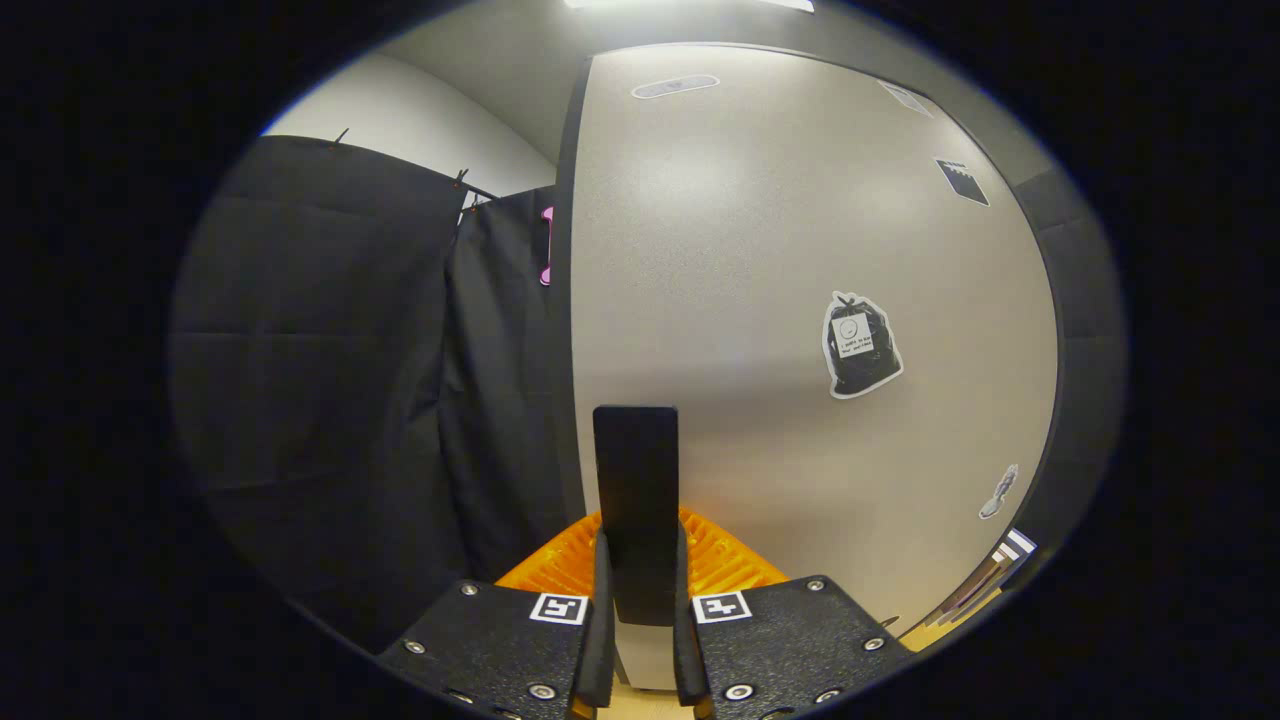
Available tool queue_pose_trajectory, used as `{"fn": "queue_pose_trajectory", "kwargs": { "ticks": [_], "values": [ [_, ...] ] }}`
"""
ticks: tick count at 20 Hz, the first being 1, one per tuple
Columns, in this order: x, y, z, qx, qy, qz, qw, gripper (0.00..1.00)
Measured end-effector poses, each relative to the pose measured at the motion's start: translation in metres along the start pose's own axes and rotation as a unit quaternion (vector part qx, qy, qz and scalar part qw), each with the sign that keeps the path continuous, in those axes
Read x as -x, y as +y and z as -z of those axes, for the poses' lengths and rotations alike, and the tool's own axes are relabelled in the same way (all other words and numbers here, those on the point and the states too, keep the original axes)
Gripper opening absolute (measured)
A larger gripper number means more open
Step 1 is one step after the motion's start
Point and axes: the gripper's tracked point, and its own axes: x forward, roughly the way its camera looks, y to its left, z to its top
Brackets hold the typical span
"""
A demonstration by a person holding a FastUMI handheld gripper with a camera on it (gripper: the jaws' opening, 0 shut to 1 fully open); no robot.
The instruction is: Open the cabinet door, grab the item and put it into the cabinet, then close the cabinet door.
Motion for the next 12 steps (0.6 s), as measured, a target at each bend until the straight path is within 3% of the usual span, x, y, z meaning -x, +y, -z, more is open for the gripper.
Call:
{"fn": "queue_pose_trajectory", "kwargs": {
  "ticks": [12],
  "values": [
    [0.057, 0.002, -0.005, -0.008, 0.016, -0.053, 0.998, 0.24]
  ]
}}
